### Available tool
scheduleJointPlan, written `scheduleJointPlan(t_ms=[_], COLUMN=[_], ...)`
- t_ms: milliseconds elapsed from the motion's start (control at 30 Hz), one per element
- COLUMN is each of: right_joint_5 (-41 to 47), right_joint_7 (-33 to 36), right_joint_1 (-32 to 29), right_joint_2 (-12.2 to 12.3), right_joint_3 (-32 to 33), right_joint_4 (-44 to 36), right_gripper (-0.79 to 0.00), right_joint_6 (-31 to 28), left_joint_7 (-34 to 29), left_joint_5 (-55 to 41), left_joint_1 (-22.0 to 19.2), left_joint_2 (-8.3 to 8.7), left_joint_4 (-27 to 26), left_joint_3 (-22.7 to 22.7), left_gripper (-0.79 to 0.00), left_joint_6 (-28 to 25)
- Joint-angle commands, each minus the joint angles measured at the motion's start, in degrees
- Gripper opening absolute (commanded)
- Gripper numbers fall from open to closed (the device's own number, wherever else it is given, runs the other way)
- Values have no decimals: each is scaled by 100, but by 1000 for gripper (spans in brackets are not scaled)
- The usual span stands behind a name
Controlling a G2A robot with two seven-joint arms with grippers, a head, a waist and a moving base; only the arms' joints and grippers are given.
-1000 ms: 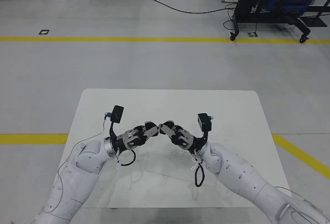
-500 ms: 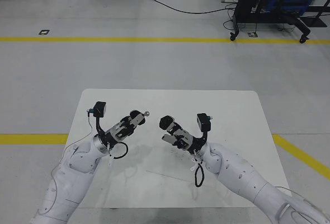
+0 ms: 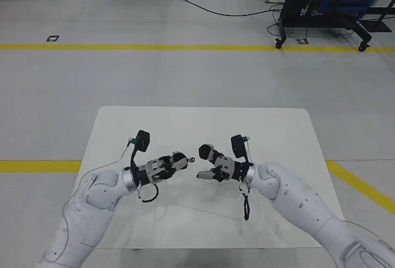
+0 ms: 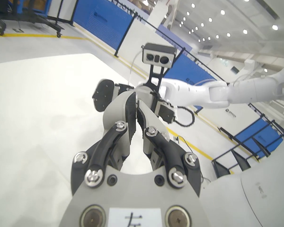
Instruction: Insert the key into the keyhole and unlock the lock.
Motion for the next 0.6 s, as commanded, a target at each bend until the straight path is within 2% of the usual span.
scheduleJointPlan(t_ms=[0, 67, 300, 567], right_joint_5=[166, 355, 955, 1340], right_joint_7=[406, 736, 1855, 2333], right_joint_1=[-157, -300, -519, -551], right_joint_2=[125, 218, 387, 416], right_joint_3=[227, 360, 521, 586], right_joint_4=[-242, -481, -960, -1140], right_gripper=[-28, -169, -397, -440], right_joint_6=[-50, -56, 104, 277], left_joint_7=[-216, -313, -589, -554], left_joint_5=[-54, -105, -101, -58], left_joint_1=[-39, -63, -114, -155], left_joint_2=[22, 37, 96, 137], left_joint_4=[-7, -12, -48, -41], left_joint_3=[55, 88, 185, 237], left_gripper=[-785, -785, -785, -785], left_joint_6=[-25, -62, -206, -236])
